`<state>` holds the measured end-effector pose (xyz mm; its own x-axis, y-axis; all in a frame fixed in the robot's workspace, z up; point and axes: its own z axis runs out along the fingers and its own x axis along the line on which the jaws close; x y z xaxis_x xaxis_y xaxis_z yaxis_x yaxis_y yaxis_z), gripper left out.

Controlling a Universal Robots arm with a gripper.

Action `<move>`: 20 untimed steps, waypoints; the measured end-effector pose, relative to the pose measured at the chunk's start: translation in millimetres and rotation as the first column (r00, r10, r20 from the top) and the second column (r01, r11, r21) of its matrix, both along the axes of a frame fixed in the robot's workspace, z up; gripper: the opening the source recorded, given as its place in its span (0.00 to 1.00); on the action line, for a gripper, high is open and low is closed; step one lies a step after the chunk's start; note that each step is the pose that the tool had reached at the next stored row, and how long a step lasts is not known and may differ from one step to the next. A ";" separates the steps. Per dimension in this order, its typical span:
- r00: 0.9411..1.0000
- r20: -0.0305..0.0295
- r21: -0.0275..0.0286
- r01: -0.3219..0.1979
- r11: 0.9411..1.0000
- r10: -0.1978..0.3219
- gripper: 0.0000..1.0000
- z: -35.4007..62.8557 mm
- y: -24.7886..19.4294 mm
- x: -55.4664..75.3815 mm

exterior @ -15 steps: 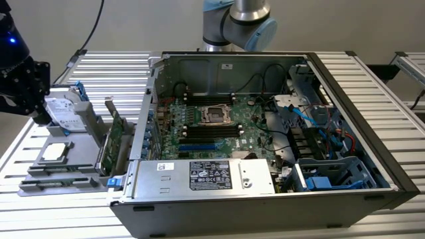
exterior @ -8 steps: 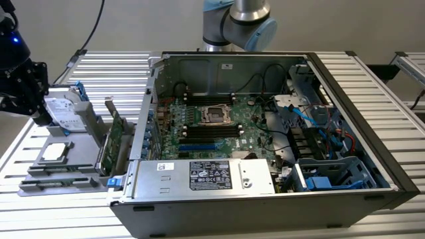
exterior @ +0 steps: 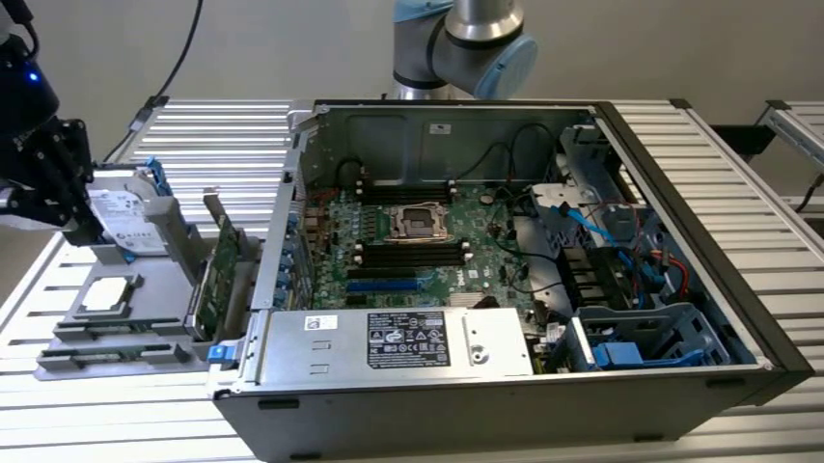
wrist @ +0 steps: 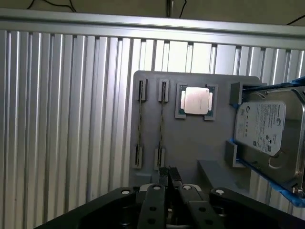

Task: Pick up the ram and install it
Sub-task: 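Pick up the ram and move it above insertion slot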

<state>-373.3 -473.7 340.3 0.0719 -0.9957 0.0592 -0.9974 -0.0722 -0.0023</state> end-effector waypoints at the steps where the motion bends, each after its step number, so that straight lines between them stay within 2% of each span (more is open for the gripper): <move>1: 1.000 0.000 0.000 0.000 1.000 0.000 0.23 0.0 0.0 0.0; 2: 1.000 0.000 0.000 0.000 1.000 0.000 0.23 0.0 0.0 0.0; 3: 1.000 0.000 0.000 0.000 1.000 0.000 0.30 -0.6 -0.1 -0.2; 6: 1.000 0.000 0.000 0.000 1.000 0.000 0.30 -5.7 -1.3 -5.3; 9: 1.000 0.000 0.000 -0.001 1.000 0.001 0.30 -10.3 -5.4 -10.8; 15: 1.000 0.000 0.003 -0.003 1.000 0.003 0.30 -21.1 -21.1 -13.7; 20: 1.000 0.000 0.004 -0.007 1.000 0.007 0.30 -30.2 -29.0 -13.7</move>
<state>-387.0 -502.6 310.1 0.0788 -0.9954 0.0548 -0.9969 -0.0790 -0.0032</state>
